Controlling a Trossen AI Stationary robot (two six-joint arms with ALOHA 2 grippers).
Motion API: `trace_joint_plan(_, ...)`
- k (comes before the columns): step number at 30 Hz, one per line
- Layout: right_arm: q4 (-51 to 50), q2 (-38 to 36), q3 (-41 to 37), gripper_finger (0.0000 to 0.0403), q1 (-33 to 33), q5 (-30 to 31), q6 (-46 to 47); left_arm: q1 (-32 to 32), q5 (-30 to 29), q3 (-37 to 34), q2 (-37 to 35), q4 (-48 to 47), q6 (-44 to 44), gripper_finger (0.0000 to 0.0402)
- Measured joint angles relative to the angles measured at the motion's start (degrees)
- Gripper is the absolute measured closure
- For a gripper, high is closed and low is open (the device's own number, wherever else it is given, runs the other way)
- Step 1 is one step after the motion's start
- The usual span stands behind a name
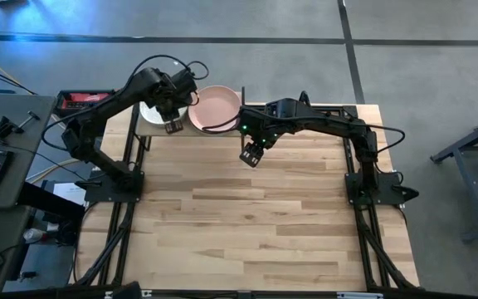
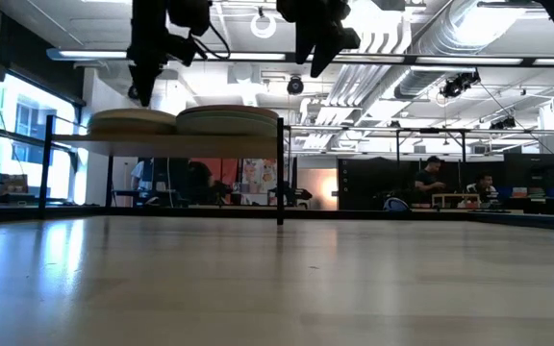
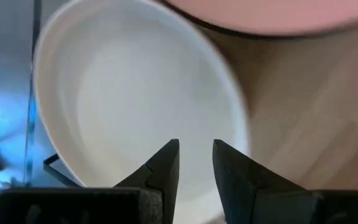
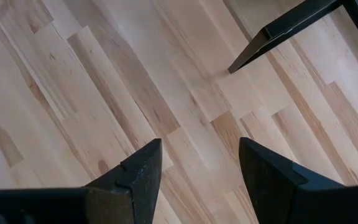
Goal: Place and stack plates onto a shelf
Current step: Return to Home Position
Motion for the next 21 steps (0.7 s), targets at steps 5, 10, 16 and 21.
trace_joint_plan(5, 0.00, 0.00, 0.00, 0.0213, 0.00, 0.12, -0.20, 3.09, 0.89, 0.00, 1.84, 1.41, -0.84, 0.0314)
trace_joint_plan(10, -0.02, 0.00, 0.00, 0.0213, 0.00, 0.14, -0.63, 4.31, 2.84, 0.00, 4.00, 1.30, 0.06, 0.0314)
trace_joint_plan(16, -0.02, 0.00, 0.00, 0.0213, 0.00, 0.16, -1.15, 4.30, 2.94, 0.00, 6.31, 1.36, 0.04, 0.0314)
trace_joint_plan(21, -0.16, 0.00, 0.00, 0.0213, -0.13, 0.40, -1.70, 4.30, 2.91, 0.00, 7.54, 1.34, 0.02, 0.0314)
